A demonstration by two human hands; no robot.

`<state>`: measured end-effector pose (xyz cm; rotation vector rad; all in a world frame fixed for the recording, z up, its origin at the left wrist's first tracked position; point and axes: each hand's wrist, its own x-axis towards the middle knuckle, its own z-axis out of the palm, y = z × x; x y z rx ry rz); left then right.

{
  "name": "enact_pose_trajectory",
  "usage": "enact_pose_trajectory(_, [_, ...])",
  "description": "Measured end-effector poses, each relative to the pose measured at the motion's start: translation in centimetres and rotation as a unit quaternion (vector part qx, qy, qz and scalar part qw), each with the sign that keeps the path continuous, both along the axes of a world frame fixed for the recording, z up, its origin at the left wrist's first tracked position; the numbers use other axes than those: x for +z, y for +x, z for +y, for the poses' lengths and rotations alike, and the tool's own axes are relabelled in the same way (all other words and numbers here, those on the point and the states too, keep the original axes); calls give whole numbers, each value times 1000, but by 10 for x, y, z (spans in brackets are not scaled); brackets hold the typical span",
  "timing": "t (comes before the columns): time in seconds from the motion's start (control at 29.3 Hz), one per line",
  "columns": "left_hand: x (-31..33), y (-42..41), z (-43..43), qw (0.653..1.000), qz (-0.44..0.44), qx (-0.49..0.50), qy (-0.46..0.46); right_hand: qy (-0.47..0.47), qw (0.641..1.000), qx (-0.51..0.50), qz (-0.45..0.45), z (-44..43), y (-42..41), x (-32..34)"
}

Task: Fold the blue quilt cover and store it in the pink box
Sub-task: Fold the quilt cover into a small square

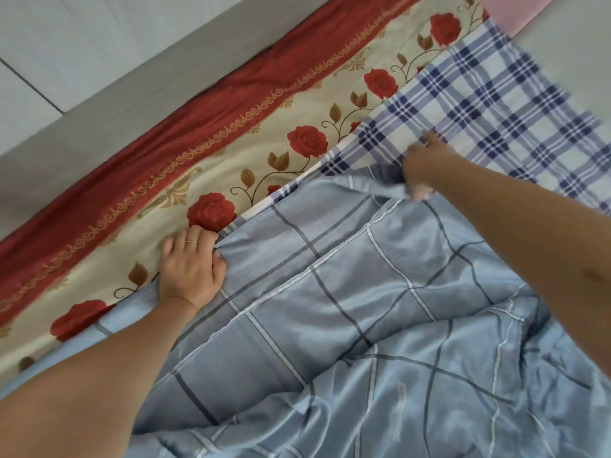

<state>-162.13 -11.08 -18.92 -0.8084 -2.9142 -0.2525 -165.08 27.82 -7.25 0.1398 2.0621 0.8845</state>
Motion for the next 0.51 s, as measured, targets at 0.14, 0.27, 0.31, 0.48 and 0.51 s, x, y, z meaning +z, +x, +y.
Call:
enact_pose_trajectory(0.14, [-1,-1,-1,1000,-4,-3,7,-94,992,-86,6,6,24,-23])
enact_pose_trajectory(0.27, [-2,-3,-1,1000,-2,-3,4,-212,964,-112,118,29,30,-33])
enact_pose_trajectory(0.31, [-2,-3,-1,1000,-4,-2,2,-245,952,-124,138,30,29,-36])
enact_pose_trajectory(0.48, [-5,-3,-4,1000,7,-3,10,-271,881,-214,322,28,13,-25])
enact_pose_trajectory(0.51, [-4,-3,-3,1000,5,-3,13,-258,869,-230,354,30,6,-18])
